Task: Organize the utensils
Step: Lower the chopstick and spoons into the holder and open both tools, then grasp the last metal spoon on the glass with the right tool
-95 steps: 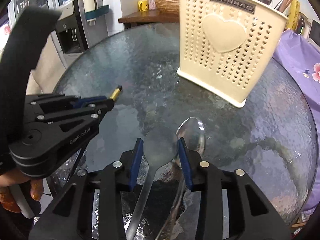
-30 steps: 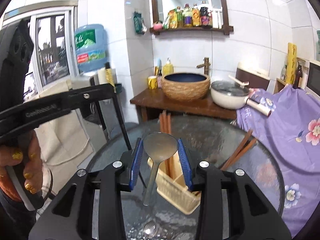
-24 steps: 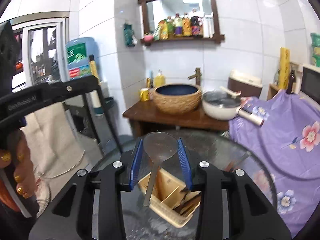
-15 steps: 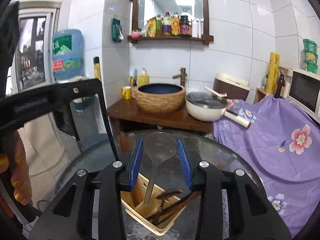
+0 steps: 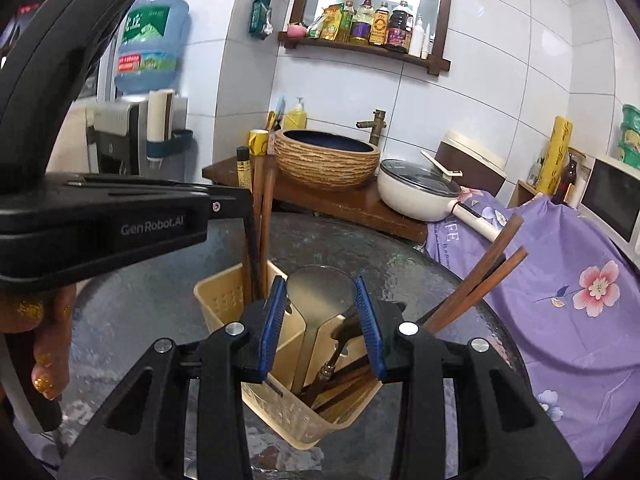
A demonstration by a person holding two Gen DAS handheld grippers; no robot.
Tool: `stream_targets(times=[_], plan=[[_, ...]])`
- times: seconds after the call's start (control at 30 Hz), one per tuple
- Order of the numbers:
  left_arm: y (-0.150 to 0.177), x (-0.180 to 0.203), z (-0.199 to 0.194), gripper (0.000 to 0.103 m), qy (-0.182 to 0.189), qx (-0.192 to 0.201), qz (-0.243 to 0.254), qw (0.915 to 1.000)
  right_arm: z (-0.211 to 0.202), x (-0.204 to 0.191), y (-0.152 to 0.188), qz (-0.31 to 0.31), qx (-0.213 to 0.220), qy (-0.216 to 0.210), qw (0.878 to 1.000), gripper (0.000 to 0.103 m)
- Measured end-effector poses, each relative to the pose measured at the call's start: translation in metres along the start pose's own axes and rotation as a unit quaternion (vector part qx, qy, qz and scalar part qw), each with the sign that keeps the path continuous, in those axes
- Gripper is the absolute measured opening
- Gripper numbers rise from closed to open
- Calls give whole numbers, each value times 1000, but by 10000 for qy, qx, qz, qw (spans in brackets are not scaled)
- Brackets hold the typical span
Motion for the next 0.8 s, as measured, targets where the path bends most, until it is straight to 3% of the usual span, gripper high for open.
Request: stream_targets(times=[0.2,0.27,0.33,0.43,0.5,0.57,0.8], plan=[[11,-8,1,8,166,-110,-163,9997,5,0,9,-50,-4,-34,10000,40],[14,-13,-7,16,182,-24,-236,9996,0,1,12,-34,129,10,9999,54],[17,-18,-17,38,210,70,-297,9993,-7,1,14,5,229,-3,9997,57],[26,-27,-39,56,68,315,-413,9986,-23,-3,19,48,343,-39,9994,58],[37,-34,-50,80,-171,468,-468,9977,-35,-10,27,56,305,1,9995,63],[52,-40,-57,82,-412,510,-440,9969,-42,-19,39,105,165,-130,9997,66],[118,-56,-54,94,-899,-130,-197,9957,-35,-48,101,357,-673,-92,9971,66]])
Point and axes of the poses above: each gripper's, at about its wrist camera, not at the fingertips, and z roughly the way its jaws point, x to its right, y to its underside, the point moved 3 cm from there along z, roughly the way its jaws point, and after that the axes turned 8 degrees about -y, right-handed, at the moved point
